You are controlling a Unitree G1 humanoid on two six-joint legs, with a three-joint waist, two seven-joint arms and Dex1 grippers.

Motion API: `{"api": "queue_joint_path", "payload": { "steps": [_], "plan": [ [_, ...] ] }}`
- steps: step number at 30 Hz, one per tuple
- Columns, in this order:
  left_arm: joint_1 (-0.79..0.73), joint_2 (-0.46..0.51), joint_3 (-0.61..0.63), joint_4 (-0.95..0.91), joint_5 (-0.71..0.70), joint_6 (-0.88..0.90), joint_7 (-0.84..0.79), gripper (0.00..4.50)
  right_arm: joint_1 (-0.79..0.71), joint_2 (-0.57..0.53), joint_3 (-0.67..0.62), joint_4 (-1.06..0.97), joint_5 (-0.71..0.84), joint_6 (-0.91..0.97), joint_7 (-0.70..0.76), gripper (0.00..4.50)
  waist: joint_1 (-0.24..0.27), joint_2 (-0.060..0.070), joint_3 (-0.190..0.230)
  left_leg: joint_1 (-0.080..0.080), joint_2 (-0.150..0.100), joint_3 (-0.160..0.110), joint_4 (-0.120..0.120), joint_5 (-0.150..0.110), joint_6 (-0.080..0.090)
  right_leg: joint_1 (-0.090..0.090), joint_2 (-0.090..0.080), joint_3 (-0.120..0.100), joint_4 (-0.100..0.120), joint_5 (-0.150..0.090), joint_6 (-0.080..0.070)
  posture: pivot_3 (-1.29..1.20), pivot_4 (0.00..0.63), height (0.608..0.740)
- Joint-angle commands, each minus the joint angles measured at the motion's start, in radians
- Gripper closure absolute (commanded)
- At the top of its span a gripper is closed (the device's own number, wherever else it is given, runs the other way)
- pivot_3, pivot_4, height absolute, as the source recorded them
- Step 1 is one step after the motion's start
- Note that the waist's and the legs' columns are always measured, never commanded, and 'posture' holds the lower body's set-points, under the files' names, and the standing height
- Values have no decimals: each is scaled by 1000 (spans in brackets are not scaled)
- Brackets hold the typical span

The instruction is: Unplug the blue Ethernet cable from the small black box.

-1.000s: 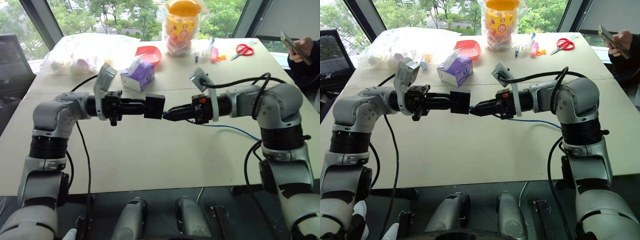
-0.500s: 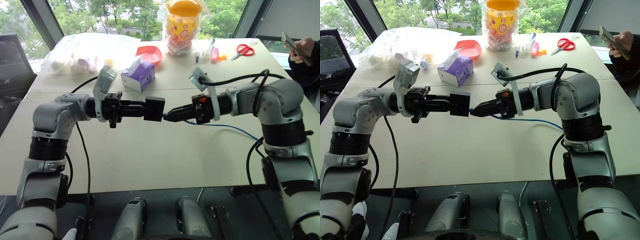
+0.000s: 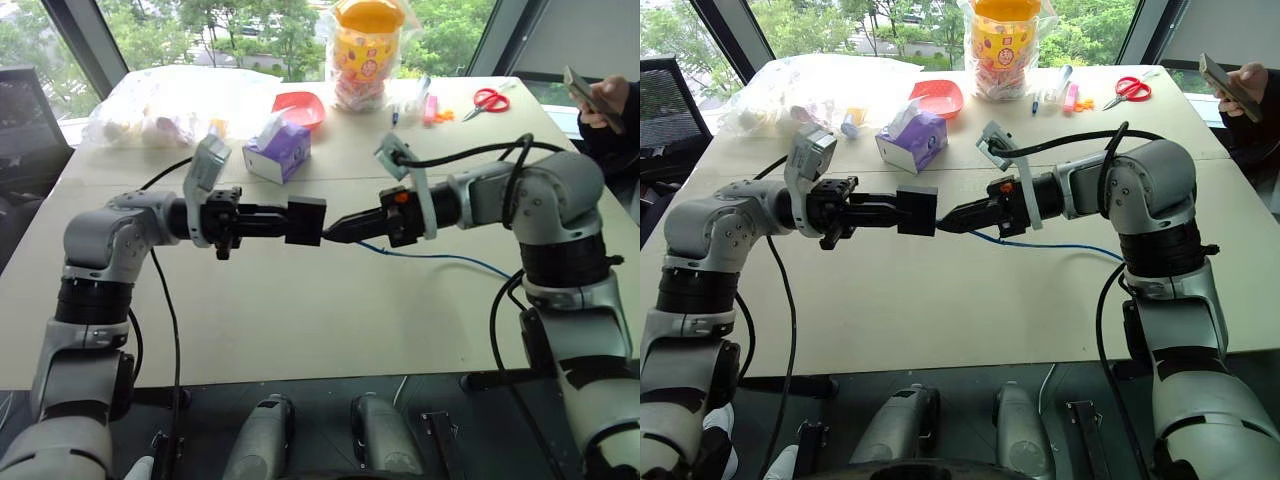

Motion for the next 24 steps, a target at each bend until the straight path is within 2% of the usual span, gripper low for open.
{"api": "queue_joint_path", "payload": {
  "steps": [1, 6, 11, 15, 18, 21, 24],
  "plan": [
    [-7, 4, -3, -30, -7, -5, 3, 4069, -2, -11, -10, -51, 19, -14, -1, 4452, 0, 0, 0, 0, 0, 0, 0, 0, 0, 0, 0, 0, 0, 0, 0, 0, 150, 740],
    [-47, -16, 47, -1, -56, 48, 37, 4069, 55, -58, 51, -126, -21, -72, 0, 4452, 0, 0, 0, 0, 0, 0, 0, 0, 0, 0, 0, 0, 0, 0, 0, 0, 150, 740],
    [-31, 17, 42, -20, -52, 47, 17, 4069, 139, -187, 160, -124, -144, -238, 50, 4452, 1, -1, 0, 0, 0, 0, 0, 0, 0, 0, 0, 0, 0, 0, 0, 0, 150, 740],
    [-16, 46, 38, -29, -49, 39, 3, 4069, 146, -250, 163, -64, -186, -299, 92, 4452, -1, -1, 0, 0, 0, 1, 0, 0, 0, 0, 0, 0, -1, 0, 0, 0, 150, 740],
    [-6, 56, 32, -32, -35, 19, 0, 4069, 146, -253, 135, -8, -235, -368, 68, 4452, -1, -1, 0, 0, 0, 1, 0, 0, 0, 0, 0, 0, -1, 0, 0, 0, 150, 740],
    [20, 36, -3, -35, 44, -94, 26, 4069, 134, -189, 81, 100, -343, -543, -66, 4452, -2, -1, 0, 0, 0, 1, 0, 0, 0, 0, 0, 0, -1, 0, 0, 0, 150, 740],
    [55, -84, -70, 24, 237, -375, 177, 4069, 72, -47, 23, 359, -503, -755, -383, 4452, 2, -1, 0, 1, 0, 3, 0, 0, 0, 1, 0, 2, -1, 0, 0, 0, 150, 740]
  ]
}}
